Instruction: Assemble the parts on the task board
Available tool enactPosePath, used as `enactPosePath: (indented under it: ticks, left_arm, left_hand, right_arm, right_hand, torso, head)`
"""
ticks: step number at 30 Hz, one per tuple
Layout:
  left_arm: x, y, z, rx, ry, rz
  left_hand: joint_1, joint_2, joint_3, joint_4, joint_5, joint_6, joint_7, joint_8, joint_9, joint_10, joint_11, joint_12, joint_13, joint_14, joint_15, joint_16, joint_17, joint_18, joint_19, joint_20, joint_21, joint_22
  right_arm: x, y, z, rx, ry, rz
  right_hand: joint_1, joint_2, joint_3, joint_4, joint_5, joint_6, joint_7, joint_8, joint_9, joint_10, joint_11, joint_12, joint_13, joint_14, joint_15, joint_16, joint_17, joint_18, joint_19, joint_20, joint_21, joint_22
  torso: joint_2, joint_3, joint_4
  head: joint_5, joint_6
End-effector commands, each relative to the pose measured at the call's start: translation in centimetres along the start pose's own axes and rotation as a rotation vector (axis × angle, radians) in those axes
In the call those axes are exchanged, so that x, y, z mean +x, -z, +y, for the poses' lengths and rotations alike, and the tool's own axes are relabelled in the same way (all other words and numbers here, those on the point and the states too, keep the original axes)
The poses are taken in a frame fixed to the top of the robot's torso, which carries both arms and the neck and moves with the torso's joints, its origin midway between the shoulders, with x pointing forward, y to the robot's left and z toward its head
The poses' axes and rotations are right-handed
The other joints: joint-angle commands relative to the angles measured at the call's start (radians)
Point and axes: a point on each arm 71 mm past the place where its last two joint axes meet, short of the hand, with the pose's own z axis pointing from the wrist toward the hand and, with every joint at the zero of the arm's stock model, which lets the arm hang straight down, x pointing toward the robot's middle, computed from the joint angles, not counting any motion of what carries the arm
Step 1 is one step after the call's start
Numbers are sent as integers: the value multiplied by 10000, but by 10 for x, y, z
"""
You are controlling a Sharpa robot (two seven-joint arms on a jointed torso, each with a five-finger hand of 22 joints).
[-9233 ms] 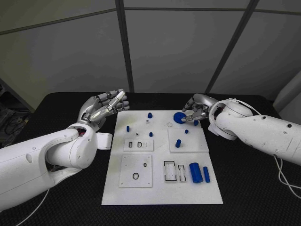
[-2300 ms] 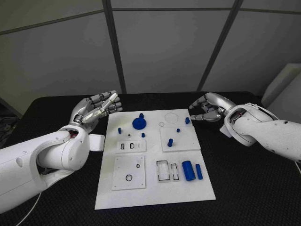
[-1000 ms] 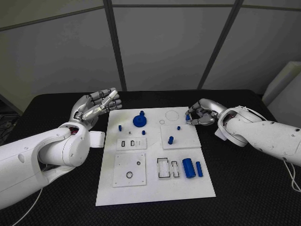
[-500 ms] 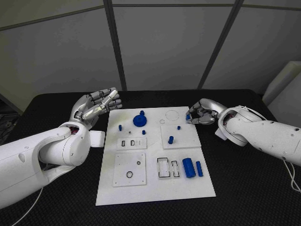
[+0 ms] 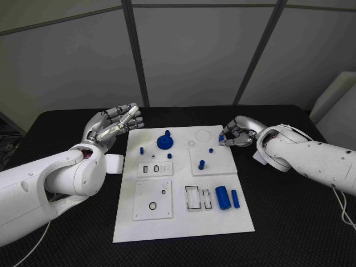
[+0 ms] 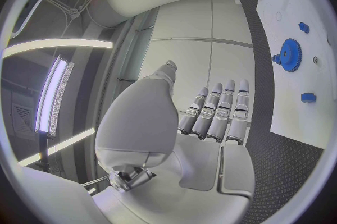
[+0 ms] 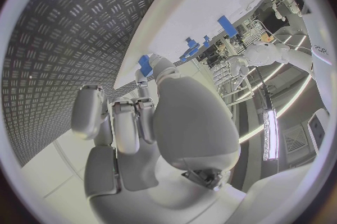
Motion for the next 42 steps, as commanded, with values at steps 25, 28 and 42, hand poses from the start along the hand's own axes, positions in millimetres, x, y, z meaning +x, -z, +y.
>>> enactPosePath:
  ticks: [25, 28, 42]
  left_arm:
    - [0, 0, -2, 111, -51, 78]
    - [-1, -1, -1, 107, -60, 62]
    - [3, -2, 0, 54, -20, 126]
  left_hand:
    - [77, -39, 80, 9, -46, -48, 1101, -47, -5, -20, 19, -21, 1, 17, 1, -36, -3, 51, -34, -1, 47, -14]
    - [77, -39, 80, 9, -46, -48, 1101, -47, -5, -20, 19, -21, 1, 17, 1, -36, -3, 51, -34, -1, 47, -14]
    - [83, -20, 91, 7, -54, -56, 1105, -52, -7, -30, 23, -25, 0, 15, 3, -41, -4, 51, -29, -1, 52, -16]
  right_arm:
    - [8, 10, 61, -975, -268, -811]
    - [14, 12, 81, -1363, -48, -740]
    - [51, 1, 159, -2631, 961, -146]
  right_hand:
    - [-179, 147, -42, -1, 37, 333, -149, 140, 88, 788, -193, 90, 2216, 1055, -173, 50, 2634, -209, 118, -133, 98, 104]
    - [-189, 162, -40, 1, 32, 352, -161, 147, 93, 793, -203, 96, 2223, 1055, -181, 50, 2634, -213, 130, -140, 108, 123]
    - [-285, 114, -90, 14, 127, 406, -193, 149, 107, 820, -233, 124, 2256, 1055, -218, 50, 2634, -222, 172, -178, 138, 172]
  torso:
    - [-26, -2, 2]
    - [-19, 4, 16]
    - [-2, -12, 29]
  head:
    - [87, -30]
    - [141, -36]
    - [552, -105]
